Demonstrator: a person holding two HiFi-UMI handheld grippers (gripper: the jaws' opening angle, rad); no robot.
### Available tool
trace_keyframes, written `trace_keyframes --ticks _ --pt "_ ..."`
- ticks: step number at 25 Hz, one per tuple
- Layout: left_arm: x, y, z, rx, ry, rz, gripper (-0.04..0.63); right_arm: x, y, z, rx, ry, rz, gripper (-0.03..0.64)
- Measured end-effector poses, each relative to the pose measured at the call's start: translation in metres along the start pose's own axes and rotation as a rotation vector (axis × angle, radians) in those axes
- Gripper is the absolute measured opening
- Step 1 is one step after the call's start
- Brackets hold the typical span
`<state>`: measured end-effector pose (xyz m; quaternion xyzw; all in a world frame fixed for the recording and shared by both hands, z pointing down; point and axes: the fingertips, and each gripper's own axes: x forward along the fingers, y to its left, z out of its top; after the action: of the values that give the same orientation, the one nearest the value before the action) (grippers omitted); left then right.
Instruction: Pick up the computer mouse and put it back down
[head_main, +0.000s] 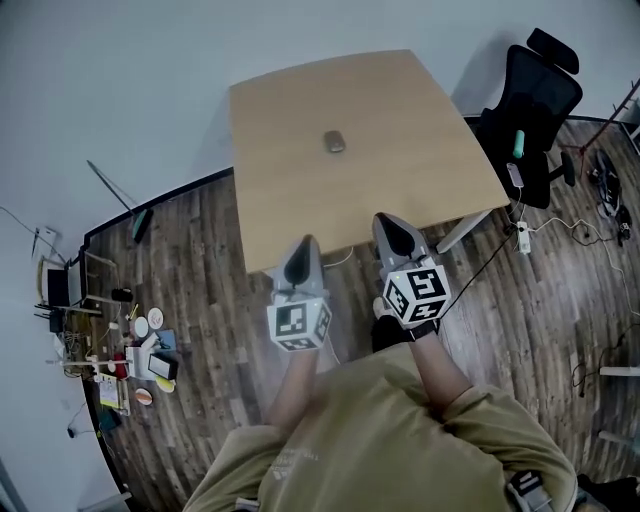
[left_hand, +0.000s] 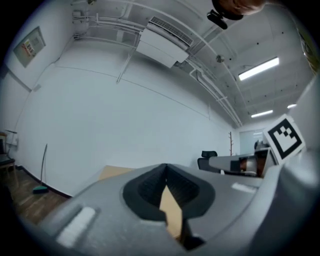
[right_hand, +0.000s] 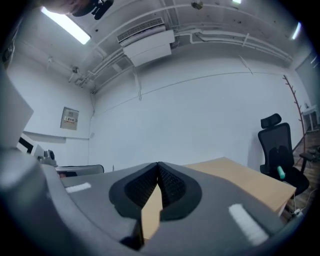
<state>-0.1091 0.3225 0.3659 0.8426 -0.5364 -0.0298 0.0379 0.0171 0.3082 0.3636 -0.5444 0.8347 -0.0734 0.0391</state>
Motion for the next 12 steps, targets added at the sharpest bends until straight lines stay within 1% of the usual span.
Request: trace_keyframes --ticks 4,7,12 --pt "0.059 -0.009 -0.006 0.001 0.024 0.077 0.002 0.044 -0.051 0.007 0.017 0.021 0.061 0.005" --pt "0.102 -0.02 -0.005 0.0 0.03 0.11 0.002 0.077 -0.086 0.01 0.032 0.059 0.111 0.005" --pt "0.156 -0.028 -0.009 0.021 0.045 0.167 0.002 0.119 -0.124 0.01 0.049 0.097 0.183 0.005"
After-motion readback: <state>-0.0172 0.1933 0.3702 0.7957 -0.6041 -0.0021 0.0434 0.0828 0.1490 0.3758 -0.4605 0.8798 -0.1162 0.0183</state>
